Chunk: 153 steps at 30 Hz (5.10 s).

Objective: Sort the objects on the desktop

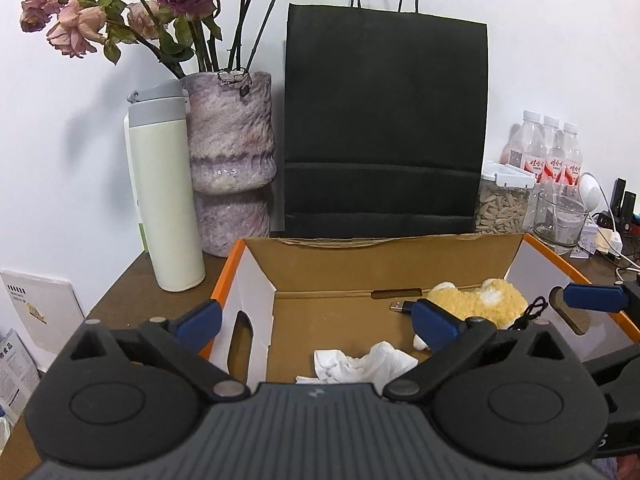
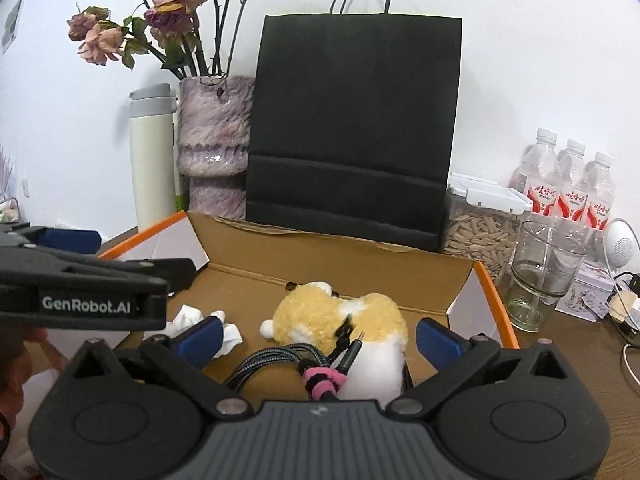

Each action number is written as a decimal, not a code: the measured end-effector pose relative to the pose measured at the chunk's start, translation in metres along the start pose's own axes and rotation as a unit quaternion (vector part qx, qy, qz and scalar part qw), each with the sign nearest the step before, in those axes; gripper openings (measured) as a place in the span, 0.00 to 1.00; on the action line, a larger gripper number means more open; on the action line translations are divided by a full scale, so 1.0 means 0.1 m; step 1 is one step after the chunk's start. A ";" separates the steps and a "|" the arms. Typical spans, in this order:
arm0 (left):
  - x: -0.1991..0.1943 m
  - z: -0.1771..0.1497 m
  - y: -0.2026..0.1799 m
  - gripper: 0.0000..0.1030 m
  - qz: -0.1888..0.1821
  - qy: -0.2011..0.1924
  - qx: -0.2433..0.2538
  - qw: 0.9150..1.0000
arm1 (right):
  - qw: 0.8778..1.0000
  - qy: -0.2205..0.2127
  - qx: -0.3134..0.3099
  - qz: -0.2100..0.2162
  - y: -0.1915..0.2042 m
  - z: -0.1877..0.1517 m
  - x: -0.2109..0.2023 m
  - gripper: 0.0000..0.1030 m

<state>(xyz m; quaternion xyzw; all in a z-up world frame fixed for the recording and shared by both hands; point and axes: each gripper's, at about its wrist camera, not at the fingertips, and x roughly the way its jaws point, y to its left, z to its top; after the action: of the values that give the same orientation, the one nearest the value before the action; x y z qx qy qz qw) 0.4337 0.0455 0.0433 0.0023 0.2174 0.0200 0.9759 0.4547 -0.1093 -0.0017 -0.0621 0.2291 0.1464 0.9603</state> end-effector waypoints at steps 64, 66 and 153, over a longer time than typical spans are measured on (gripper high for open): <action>-1.73 -1.27 -0.47 1.00 -0.071 0.061 0.048 0.994 | 0.998 0.070 -0.002 -0.006 -0.04 -1.28 -1.71 1.00; -1.69 -1.28 -0.48 1.00 -0.069 0.071 0.043 0.994 | 0.997 0.073 0.001 -0.007 -0.07 -1.30 -1.70 1.00; -1.99 -0.93 -0.59 0.66 -0.093 -0.032 -0.003 0.995 | 0.997 -0.071 -0.001 0.005 -0.05 -1.01 -2.16 0.39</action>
<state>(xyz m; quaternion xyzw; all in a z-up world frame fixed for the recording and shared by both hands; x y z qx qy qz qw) 0.2166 -0.0218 0.0430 -0.0200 0.1848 -0.0707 0.9800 0.2293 -0.1877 0.0080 -0.0513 0.1604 0.1551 0.9734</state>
